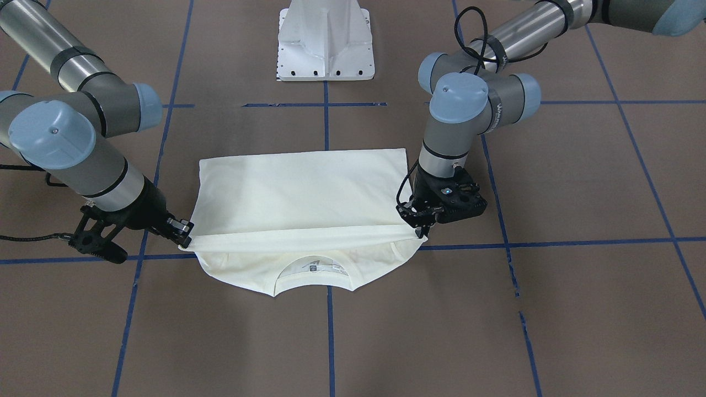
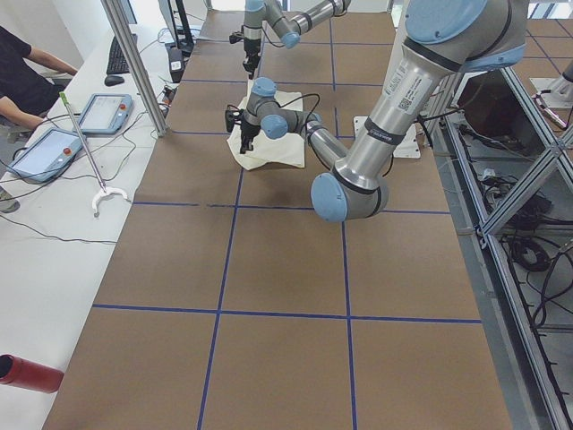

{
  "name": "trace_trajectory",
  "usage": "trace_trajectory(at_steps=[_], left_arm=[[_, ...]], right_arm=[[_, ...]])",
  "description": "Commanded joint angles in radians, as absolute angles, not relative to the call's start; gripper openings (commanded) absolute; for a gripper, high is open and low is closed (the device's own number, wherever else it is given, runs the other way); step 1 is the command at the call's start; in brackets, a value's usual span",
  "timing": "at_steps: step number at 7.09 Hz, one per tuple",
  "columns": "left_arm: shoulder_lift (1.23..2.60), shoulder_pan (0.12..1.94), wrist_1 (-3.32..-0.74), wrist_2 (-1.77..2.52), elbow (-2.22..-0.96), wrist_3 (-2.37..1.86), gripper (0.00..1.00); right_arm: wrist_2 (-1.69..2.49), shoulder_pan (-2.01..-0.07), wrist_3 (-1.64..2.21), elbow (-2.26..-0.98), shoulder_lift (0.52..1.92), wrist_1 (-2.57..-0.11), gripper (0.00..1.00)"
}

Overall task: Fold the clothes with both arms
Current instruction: 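Release the hem at the collar and raise both grippers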

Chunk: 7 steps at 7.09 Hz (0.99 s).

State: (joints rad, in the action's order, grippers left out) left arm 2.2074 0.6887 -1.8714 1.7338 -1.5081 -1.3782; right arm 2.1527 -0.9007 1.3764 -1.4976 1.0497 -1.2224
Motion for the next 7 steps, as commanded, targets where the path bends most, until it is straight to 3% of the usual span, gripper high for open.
trace_trajectory(at_steps=[1, 4, 5, 6, 7], left_arm=[[2.212, 0.689, -1.871, 1.73, -1.486, -1.378, 0.0], [2.25, 0.687, -1.871, 1.732, -1.453, -1.378, 0.0], [2.249, 0.687, -1.871, 1.732, -1.453, -1.376, 0.36], [2.249, 0.687, -1.871, 1.73, -1.451, -1.373, 0.7], [2.25, 0.689, -1.867, 1.73, -1.451, -1.37, 1.0]], right_arm=[[2.134, -0.896, 1.373, -1.474, 1.042, -1.223, 0.0], [2.134, -0.89, 1.373, -1.468, 1.016, -1.223, 0.0], [2.134, -0.888, 1.374, -1.468, 1.017, -1.223, 0.3], [2.131, -0.876, 1.371, -1.468, 1.017, -1.221, 0.99], [2.132, -0.877, 1.338, -1.468, 1.019, -1.22, 1.0]])
